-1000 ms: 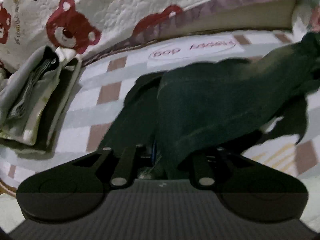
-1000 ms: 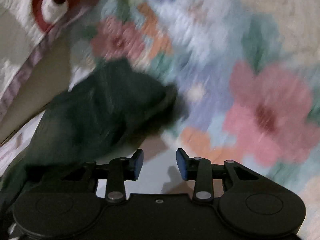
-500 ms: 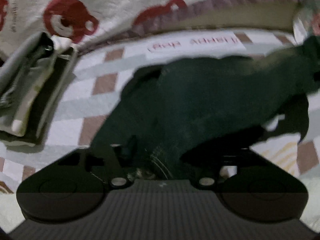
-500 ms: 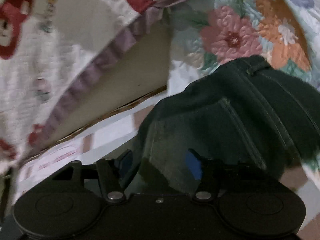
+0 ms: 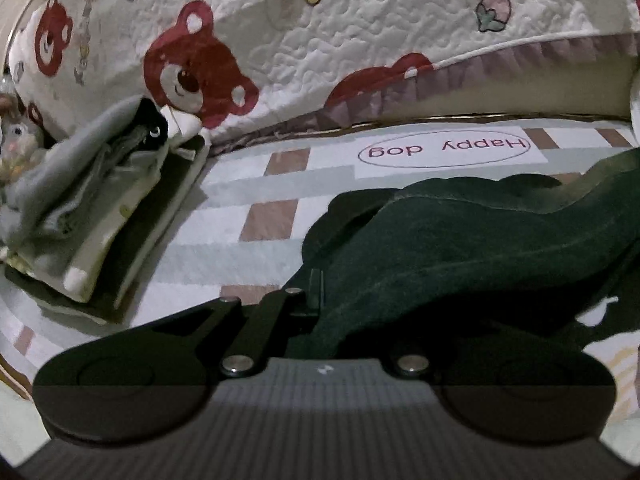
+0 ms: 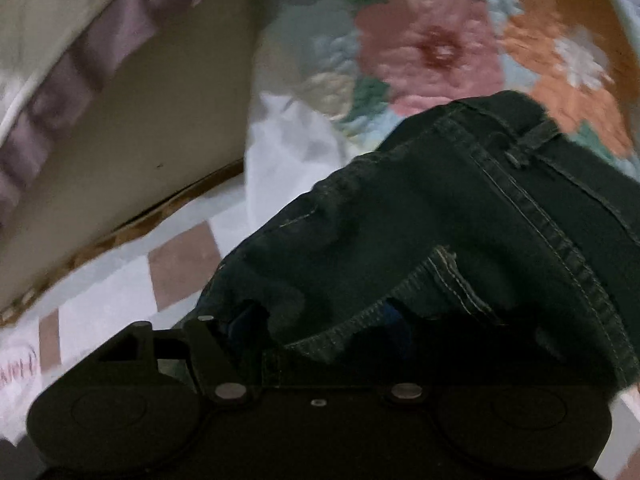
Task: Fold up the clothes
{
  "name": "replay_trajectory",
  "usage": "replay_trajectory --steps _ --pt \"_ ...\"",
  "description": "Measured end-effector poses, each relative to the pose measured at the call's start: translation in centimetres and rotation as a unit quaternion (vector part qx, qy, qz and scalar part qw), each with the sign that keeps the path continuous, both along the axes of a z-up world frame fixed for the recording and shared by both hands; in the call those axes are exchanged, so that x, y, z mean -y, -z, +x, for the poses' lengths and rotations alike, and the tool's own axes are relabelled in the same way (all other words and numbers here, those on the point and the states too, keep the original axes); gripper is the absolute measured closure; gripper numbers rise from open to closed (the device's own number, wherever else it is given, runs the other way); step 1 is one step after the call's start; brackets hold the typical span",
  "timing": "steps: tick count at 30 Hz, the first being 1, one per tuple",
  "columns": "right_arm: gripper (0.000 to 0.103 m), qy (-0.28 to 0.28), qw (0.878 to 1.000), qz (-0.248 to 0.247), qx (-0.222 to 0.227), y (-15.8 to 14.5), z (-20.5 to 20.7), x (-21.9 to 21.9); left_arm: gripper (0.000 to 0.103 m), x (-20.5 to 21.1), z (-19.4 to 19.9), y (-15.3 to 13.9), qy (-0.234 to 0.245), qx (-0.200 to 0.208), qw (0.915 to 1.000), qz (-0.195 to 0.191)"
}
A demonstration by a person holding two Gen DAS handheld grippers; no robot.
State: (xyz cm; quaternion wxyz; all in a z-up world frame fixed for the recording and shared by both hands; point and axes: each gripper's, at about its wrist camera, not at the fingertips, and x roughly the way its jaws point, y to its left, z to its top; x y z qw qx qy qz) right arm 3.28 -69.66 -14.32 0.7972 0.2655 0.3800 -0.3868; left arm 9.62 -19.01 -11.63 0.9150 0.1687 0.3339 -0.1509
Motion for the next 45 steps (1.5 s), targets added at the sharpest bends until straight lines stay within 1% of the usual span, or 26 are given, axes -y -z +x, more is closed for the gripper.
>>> replay_trajectory --steps 1,3,4,6,9,11,13,14,15,16,18,20,23,25,26,27,28,30,33,35,38,39,40,41,42,45 --pt "0.1 -0.014 1.0 -0.009 0.001 0.1 -0.1 -0.2 0.101 0.0 0.1 0.2 0.0 0.002 1.0 0.004" --pt "0.1 -0.025 0.999 -0.032 0.014 -0.3 -0.8 -0.7 0.101 0.1 0.3 0.2 0.004 0.003 0.9999 0.013" --pt "0.1 -0.031 0.998 -0.047 0.029 -1.0 -1.3 -1.1 0.101 0.2 0.5 0.1 0.008 0.002 0.9998 0.015" --pt "0.1 -0.034 0.995 -0.068 0.067 -2.8 -3.0 -1.5 0.101 0.4 0.6 -0.7 0.018 0.013 0.9996 0.016" --pt "0.101 -0.036 0.988 -0.08 0.129 -6.4 -6.8 -2.2 0.101 0.4 0.6 -2.7 0.027 0.045 0.9984 0.02" --pt "0.101 -0.049 0.98 -0.106 0.159 -8.6 -10.0 -3.6 0.101 -0.2 0.6 -4.3 0.018 0.055 0.9983 0.004" --pt "0.103 -0.062 0.971 -0.132 0.189 -10.8 -13.3 -4.9 0.101 -1.1 0.4 -5.6 0.012 0.054 0.9984 -0.01" --pt "0.103 -0.074 0.967 -0.148 0.192 -11.5 -14.8 -5.5 0.101 -1.5 0.1 -6.0 0.012 0.053 0.9985 -0.013" --pt "0.103 -0.086 0.967 -0.163 0.177 -11.5 -15.9 -5.6 0.101 -1.8 -0.4 -5.8 0.017 0.05 0.9986 -0.006" --pt "0.103 -0.086 0.969 -0.164 0.162 -11.0 -17.0 -5.5 0.101 -2.0 -0.9 -5.4 0.022 0.046 0.9987 0.003" --pt "0.103 -0.072 0.976 -0.147 0.147 -9.9 -19.6 -5.0 0.101 -2.4 -2.0 -4.7 0.034 0.04 0.9985 0.019" --pt "0.102 -0.069 0.981 -0.124 0.133 -9.0 -20.8 -4.9 0.101 -3.0 -2.6 -4.4 0.025 0.029 0.9992 0.01" --pt "0.09 -0.071 0.986 -0.092 0.12 -8.4 -20.7 -4.8 0.101 -4.0 -3.5 -5.5 -0.001 0.038 0.9991 -0.018" --pt "0.064 -0.081 0.986 -0.073 0.126 -8.7 -18.8 -4.3 0.101 -4.5 -4.0 -6.5 -0.021 0.051 0.9977 -0.038" --pt "0.043 -0.085 0.986 -0.064 0.131 -8.9 -17.8 -4.1 0.1 -4.8 -4.2 -6.8 -0.03 0.052 0.997 -0.049" --pt "0.038 -0.088 0.985 -0.055 0.137 -9.2 -16.6 -4.0 0.1 -5.0 -4.3 -7.0 -0.039 0.053 0.9961 -0.059" --pt "0.038 -0.087 0.985 -0.044 0.143 -9.4 -15.3 -3.8 0.101 -4.9 -4.3 -6.7 -0.043 0.051 0.9963 -0.056" --pt "0.034 -0.075 0.986 -0.022 0.144 -9.3 -12.6 -3.2 0.101 -4.6 -4.2 -5.9 -0.048 0.045 0.9968 -0.044" --pt "0.034 -0.039 0.992 -0.02 0.12 -7.8 -10.2 -2.1 0.101 -4.3 -4.2 -4.1 -0.05 0.034 0.998 -0.019" --pt "0.034 -0.015 0.994 -0.018 0.104 -6.8 -8.5 -1.3 0.101 -4.4 -4.2 -3.4 -0.058 0.029 0.9978 -0.012" --pt "0.034 0.021 0.997 -0.016 0.079 -5.3 -6.0 -0.1 0.1 -4.9 -3.9 -2.9 -0.067 0.027 0.9973 -0.015" --pt "0.037 0.033 0.997 -0.015 0.071 -4.8 -5.2 0.3 0.101 -5.0 -3.8 -2.7 -0.067 0.026 0.9973 -0.014" --pt "0.048 0.045 0.997 -0.014 0.062 -4.3 -4.3 0.7 0.101 -5.0 -3.6 -2.6 -0.067 0.024 0.9974 -0.012" --pt "0.086 0.057 0.997 -0.014 0.054 -3.8 -3.5 1.1 0.101 -4.9 -3.4 -2.4 -0.065 0.025 0.9976 -0.007" --pt "0.086 0.055 0.997 -0.02 0.053 -3.6 -3.1 1.1 0.101 -4.8 -3.2 -2.4 -0.062 0.026 0.9977 -0.003" --pt "0.087 0.003 0.993 -0.08 0.091 -5.3 -4.8 -0.7 0.101 -4.7 -2.8 -2.6 -0.054 0.032 0.998 0.002"
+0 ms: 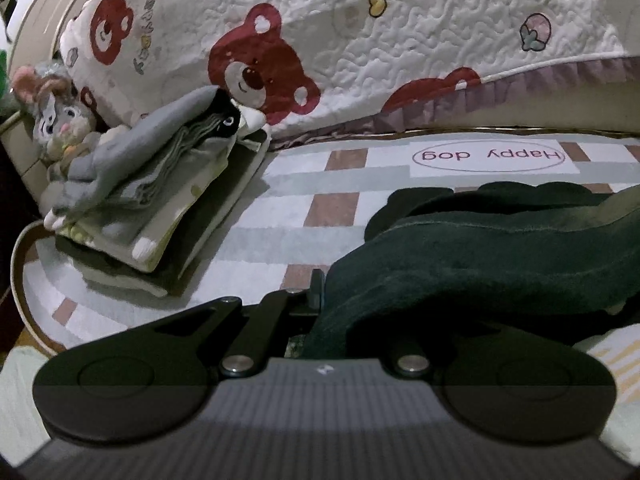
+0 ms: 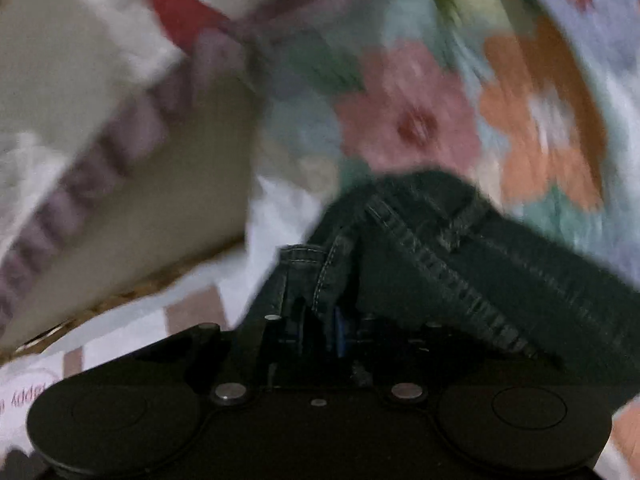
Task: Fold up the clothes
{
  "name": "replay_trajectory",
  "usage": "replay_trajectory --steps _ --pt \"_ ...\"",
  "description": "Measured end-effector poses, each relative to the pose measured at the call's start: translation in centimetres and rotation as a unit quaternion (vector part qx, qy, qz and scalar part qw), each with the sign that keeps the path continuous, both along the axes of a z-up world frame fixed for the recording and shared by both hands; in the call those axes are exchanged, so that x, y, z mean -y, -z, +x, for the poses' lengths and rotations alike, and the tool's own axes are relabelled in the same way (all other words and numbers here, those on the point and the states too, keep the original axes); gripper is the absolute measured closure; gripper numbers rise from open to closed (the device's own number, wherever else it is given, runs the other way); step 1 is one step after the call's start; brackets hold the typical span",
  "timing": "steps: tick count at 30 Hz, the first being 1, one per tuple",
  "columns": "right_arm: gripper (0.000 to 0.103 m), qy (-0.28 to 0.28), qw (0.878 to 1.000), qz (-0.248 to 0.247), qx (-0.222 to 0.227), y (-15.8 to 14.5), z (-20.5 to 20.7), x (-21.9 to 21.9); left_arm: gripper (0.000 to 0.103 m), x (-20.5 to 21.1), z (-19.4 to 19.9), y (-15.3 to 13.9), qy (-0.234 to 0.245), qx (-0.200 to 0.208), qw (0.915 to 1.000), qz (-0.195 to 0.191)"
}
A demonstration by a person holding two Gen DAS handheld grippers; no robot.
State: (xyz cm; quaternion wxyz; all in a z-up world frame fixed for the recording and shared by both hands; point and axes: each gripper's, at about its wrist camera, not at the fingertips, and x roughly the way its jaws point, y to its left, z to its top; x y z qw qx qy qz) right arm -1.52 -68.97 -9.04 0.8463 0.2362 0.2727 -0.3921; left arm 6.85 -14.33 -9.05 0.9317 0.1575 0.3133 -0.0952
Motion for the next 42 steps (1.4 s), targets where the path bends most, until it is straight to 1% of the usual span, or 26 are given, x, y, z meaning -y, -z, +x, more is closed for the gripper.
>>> replay_trajectory --steps 2,4,5,6,7,8,9,10,11,13,15,17,18,20,23,26,28,30,31,32,33,35,37,39,40,42 --pt "0.087 -0.013 0.999 -0.017 0.042 -2.0 -2.5 -1.0 0.101 -0.2 0.4 -0.8 0.003 0.002 0.9999 -0.011" --pt "0.087 -0.011 0.996 -0.011 0.088 -4.2 -6.2 -1.7 0.101 -0.7 0.6 -1.9 0.004 0.0 0.9996 -0.03" --pt "0.087 -0.016 0.995 -0.017 0.096 -5.3 -8.3 -2.2 0.101 -0.9 0.5 -2.4 0.012 0.003 0.9995 -0.031" --pt "0.087 -0.021 0.994 -0.023 0.104 -6.4 -10.4 -2.7 0.101 -1.0 0.2 -2.7 0.026 0.006 0.9995 -0.018" --pt "0.087 -0.028 0.994 -0.032 0.104 -7.2 -12.6 -3.3 0.101 -1.1 -0.2 -3.0 0.041 0.009 0.9991 -0.004" --pt "0.087 -0.037 0.994 -0.045 0.093 -7.8 -14.8 -4.1 0.101 -1.5 -0.6 -3.3 0.048 0.005 0.9988 0.0" --pt "0.087 -0.042 0.994 -0.048 0.087 -8.3 -17.1 -4.8 0.101 -2.1 -0.9 -3.5 0.054 -0.001 0.9986 0.002" --pt "0.087 -0.042 0.995 -0.036 0.088 -8.3 -19.5 -5.5 0.101 -2.6 -1.3 -3.8 0.059 -0.007 0.9982 0.003" --pt "0.087 -0.042 0.995 -0.019 0.09 -8.0 -21.9 -6.2 0.101 -3.1 -1.7 -4.0 0.064 -0.013 0.9979 0.005" --pt "0.087 -0.047 0.996 0.019 0.074 -5.9 -25.8 -7.8 0.1 -4.9 -2.7 -4.4 0.056 -0.032 0.9979 -0.009" --pt "0.086 -0.048 0.998 0.043 0.021 -2.5 -28.7 -9.9 0.098 -6.2 -3.7 -3.8 0.047 -0.062 0.997 -0.006" --pt "0.086 -0.036 0.997 0.058 -0.036 1.2 -30.7 -12.1 0.097 -6.9 -4.5 -2.8 0.039 -0.092 0.9949 0.017" --pt "0.085 -0.026 0.996 0.065 -0.049 2.7 -31.4 -12.9 0.096 -7.0 -4.8 -2.4 0.035 -0.1 0.9939 0.03" --pt "0.084 0.001 0.996 0.078 -0.042 4.3 -32.6 -13.9 0.096 -7.3 -5.0 -2.3 0.03 -0.101 0.9938 0.036" --pt "0.081 0.023 0.996 0.084 -0.012 4.1 -33.0 -13.9 0.096 -7.4 -5.2 -2.7 0.019 -0.096 0.9949 0.026" --pt "0.08 0.026 0.996 0.082 0.012 3.1 -32.9 -13.0 0.096 -7.2 -5.5 -2.9 0.007 -0.088 0.9959 0.019" --pt "0.069 0.028 0.996 0.082 0.029 2.5 -32.7 -12.3 0.097 -7.1 -5.8 -2.8 0.0 -0.082 0.9964 0.022" --pt "0.044 0.035 0.995 0.087 0.045 2.1 -32.6 -11.7 0.097 -7.0 -5.9 -2.8 -0.006 -0.08 0.9965 0.024" --pt "0.039 0.046 0.993 0.095 0.049 2.3 -32.8 -11.6 0.097 -7.0 -5.8 -2.8 -0.009 -0.08 0.9965 0.022" --pt "0.036 0.063 0.991 0.105 0.054 2.5 -33.0 -11.4 0.097 -6.9 -5.8 -2.7 -0.013 -0.079 0.9966 0.02" --pt "0.036 0.085 0.988 0.117 0.059 2.9 -33.2 -11.1 0.097 -6.9 -5.7 -2.7 -0.016 -0.079 0.9966 0.018" --pt "0.036 0.133 0.977 0.151 0.072 4.1 -33.6 -10.3 0.097 -6.6 -5.4 -2.7 -0.018 -0.075 0.9967 0.022" --pt "0.036 0.172 0.958 0.195 0.118 5.4 -34.3 -9.8 0.096 -6.1 -5.0 -2.6 -0.022 -0.067 0.997 0.031" --pt "0.036 0.203 0.935 0.243 0.163 6.3 -34.9 -9.9 0.095 -5.6 -4.6 -2.4 -0.027 -0.061 0.9971 0.037" --pt "0.036 0.207 0.931 0.245 0.173 6.5 -34.9 -9.9 0.095 -5.4 -4.4 -2.4 -0.031 -0.058 0.9972 0.035" --pt "0.036 0.195 0.945 0.203 0.166 6.6 -34.0 -9.9 0.093 -5.2 -4.2 -2.2 -0.038 -0.048 0.9975 0.035"
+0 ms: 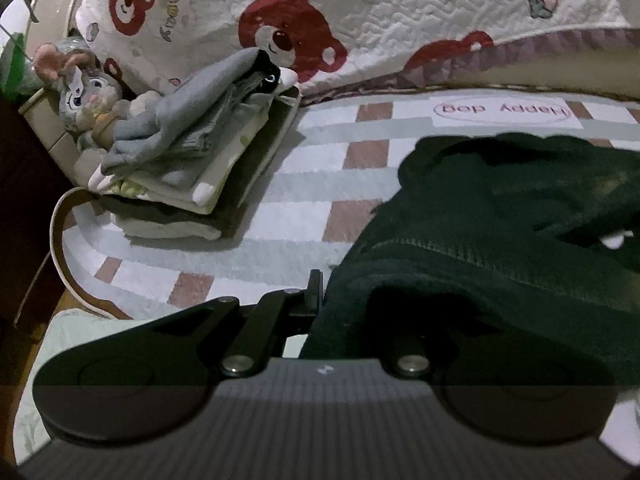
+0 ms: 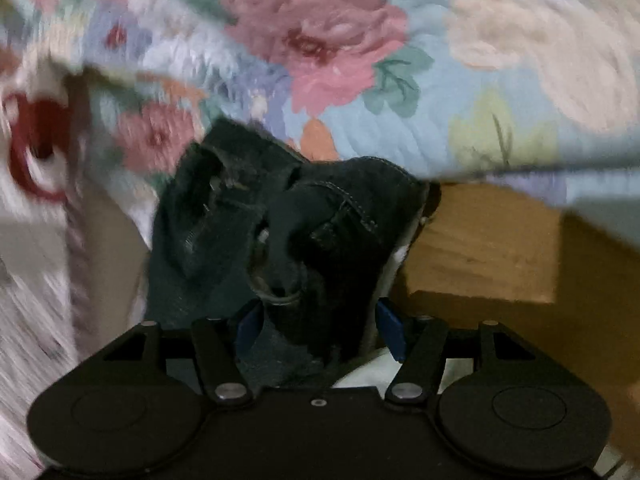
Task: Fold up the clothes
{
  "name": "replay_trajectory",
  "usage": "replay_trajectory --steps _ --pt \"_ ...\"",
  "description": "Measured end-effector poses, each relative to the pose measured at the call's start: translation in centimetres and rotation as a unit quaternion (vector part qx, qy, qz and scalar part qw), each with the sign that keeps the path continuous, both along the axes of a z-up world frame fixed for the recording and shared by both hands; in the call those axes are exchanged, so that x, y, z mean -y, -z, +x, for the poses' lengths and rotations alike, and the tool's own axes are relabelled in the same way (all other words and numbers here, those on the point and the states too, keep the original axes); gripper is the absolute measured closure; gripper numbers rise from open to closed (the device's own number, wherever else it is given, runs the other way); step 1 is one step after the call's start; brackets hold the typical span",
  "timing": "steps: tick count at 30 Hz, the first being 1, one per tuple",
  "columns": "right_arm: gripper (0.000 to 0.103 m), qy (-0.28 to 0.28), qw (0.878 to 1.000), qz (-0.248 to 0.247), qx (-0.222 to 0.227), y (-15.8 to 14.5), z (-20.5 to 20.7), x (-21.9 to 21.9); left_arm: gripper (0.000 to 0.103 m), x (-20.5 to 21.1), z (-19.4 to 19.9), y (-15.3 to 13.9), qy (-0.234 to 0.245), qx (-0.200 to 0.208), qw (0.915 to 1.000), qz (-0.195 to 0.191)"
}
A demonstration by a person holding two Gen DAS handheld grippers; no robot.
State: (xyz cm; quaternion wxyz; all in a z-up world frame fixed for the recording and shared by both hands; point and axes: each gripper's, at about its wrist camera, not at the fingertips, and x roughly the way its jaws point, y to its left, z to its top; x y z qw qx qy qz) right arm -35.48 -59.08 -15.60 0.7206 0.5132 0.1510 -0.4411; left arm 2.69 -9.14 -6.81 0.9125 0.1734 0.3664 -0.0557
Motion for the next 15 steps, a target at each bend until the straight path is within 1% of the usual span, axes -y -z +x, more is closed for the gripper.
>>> replay_trajectory --steps 1,2,3,4,5,6,7,8,9,10,11,13,14,15 --pt "0.036 -0.004 1.0 -0.022 -0.007 0.0 0.5 0.0 0.09 0.1 0.1 0.2 -0.003 0.007 1.0 0.003" --pt "0.036 -0.009 0.999 -0.043 -0.015 0.1 0.9 0.1 0.085 0.4 0.2 0.5 -0.006 0.021 0.9997 0.014" --pt "0.036 -0.013 0.998 -0.065 -0.022 0.1 1.4 0.1 0.071 0.6 0.3 1.0 -0.009 0.036 0.9989 0.028" --pt "0.036 -0.017 0.996 -0.086 -0.029 0.1 1.8 0.1 0.059 0.9 0.5 1.5 -0.006 0.045 0.9979 0.047" --pt "0.036 -0.022 0.993 -0.108 -0.036 0.2 2.3 0.1 0.059 1.3 0.6 2.1 -0.002 0.053 0.9963 0.067" --pt "0.049 -0.026 0.99 -0.129 -0.044 0.2 2.8 0.2 0.059 1.7 0.7 2.7 0.002 0.061 0.9943 0.087" --pt "0.074 -0.03 0.987 -0.151 -0.051 0.2 3.2 0.2 0.066 2.0 0.9 3.3 0.005 0.069 0.9918 0.108" --pt "0.095 -0.037 0.982 -0.179 -0.054 -0.3 3.6 0.0 0.072 2.2 1.0 3.5 0.013 0.068 0.9912 0.113" --pt "0.095 -0.048 0.974 -0.216 -0.052 -1.3 3.9 -0.4 0.087 2.1 1.1 3.3 0.017 0.064 0.9926 0.102" --pt "0.095 -0.06 0.965 -0.25 -0.054 -2.8 4.3 -0.8 0.094 2.0 1.1 2.9 0.021 0.059 0.9941 0.089" --pt "0.096 -0.074 0.956 -0.279 -0.059 -4.6 4.8 -1.3 0.094 1.8 1.0 2.2 0.02 0.061 0.9951 0.075" --pt "0.097 -0.094 0.936 -0.333 -0.067 -8.2 5.4 -2.0 0.095 1.4 0.1 0.3 0.017 0.081 0.9949 0.058" --pt "0.098 -0.094 0.928 -0.353 -0.07 -9.8 5.1 -2.2 0.095 1.1 -0.5 -0.6 0.014 0.085 0.9952 0.047" --pt "0.098 -0.089 0.924 -0.363 -0.076 -10.9 4.6 -2.1 0.095 0.7 -1.1 -1.5 0.012 0.088 0.9955 0.035"
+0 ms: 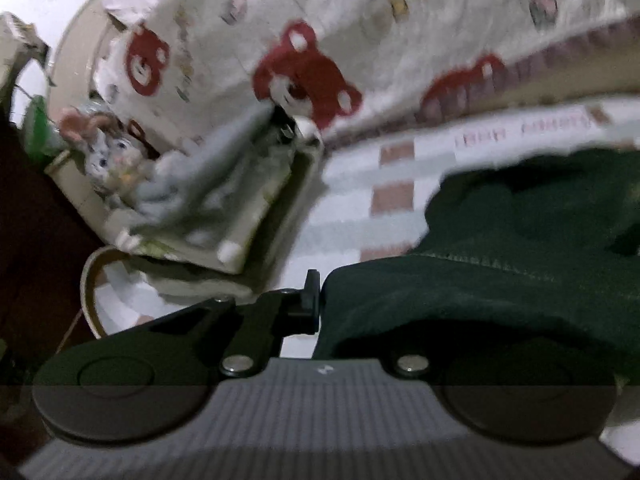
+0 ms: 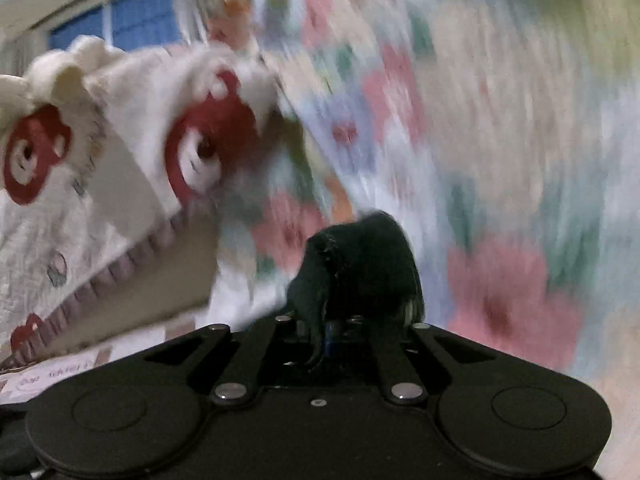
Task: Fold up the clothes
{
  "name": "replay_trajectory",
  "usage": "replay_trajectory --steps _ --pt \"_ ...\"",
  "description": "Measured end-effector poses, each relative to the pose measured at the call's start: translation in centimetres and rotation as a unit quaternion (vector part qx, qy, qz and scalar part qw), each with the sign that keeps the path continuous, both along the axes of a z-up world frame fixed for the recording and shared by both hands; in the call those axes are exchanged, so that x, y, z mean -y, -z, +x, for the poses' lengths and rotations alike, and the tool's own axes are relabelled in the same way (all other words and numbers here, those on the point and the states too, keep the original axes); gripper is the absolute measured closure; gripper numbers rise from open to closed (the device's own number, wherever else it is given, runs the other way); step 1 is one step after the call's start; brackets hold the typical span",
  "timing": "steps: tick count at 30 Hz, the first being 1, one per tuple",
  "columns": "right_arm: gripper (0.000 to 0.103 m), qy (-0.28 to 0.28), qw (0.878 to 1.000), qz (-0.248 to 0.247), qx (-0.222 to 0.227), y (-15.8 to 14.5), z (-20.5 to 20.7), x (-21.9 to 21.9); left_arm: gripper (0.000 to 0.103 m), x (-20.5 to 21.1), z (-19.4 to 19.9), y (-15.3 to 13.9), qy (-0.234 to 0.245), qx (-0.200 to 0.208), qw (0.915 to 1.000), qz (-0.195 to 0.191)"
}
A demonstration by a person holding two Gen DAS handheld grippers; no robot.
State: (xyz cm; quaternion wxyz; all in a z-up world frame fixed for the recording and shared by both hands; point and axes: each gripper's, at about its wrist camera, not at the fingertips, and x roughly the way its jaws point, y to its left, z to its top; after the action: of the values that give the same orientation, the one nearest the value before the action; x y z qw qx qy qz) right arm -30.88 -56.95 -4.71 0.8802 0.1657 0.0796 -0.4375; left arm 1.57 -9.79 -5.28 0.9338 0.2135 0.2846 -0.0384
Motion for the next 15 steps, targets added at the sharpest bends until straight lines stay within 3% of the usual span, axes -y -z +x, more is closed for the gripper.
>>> replay_trajectory --steps 2,5,7,8,9,10,12,15 --pt "0.098 0.028 1.0 -0.003 -0.01 -0.8 -1.7 0.5 0.095 -1.1 -1.1 -1.3 0.001 -0.014 0.9994 -0.032" --pt "0.098 0.081 0.993 0.045 -0.066 1.6 -4.2 2.2 0.089 -3.6 -0.6 0.1 0.021 -0.141 0.9862 -0.085" --pt "0.089 0.108 0.98 0.111 -0.124 4.6 -5.2 3.3 0.078 -4.2 -0.9 1.5 0.021 -0.189 0.9794 -0.068" --pt "0.078 0.117 0.97 0.151 -0.148 6.1 -5.7 3.6 0.076 -4.3 -1.2 1.7 0.027 -0.196 0.9787 -0.053" --pt "0.071 0.124 0.961 0.186 -0.161 7.3 -6.1 3.5 0.066 -4.3 -1.5 1.3 0.032 -0.196 0.9786 -0.053" --pt "0.071 0.129 0.956 0.203 -0.166 8.0 -6.5 3.1 0.06 -4.4 -1.7 0.8 0.037 -0.195 0.9786 -0.056" --pt "0.067 0.135 0.957 0.2 -0.16 8.0 -6.9 1.6 0.058 -4.5 -2.2 -0.2 0.047 -0.192 0.9783 -0.061" --pt "0.062 0.12 0.968 0.166 -0.143 5.9 -6.0 -0.1 0.049 -4.8 -2.6 -1.6 0.055 -0.184 0.9786 -0.073"
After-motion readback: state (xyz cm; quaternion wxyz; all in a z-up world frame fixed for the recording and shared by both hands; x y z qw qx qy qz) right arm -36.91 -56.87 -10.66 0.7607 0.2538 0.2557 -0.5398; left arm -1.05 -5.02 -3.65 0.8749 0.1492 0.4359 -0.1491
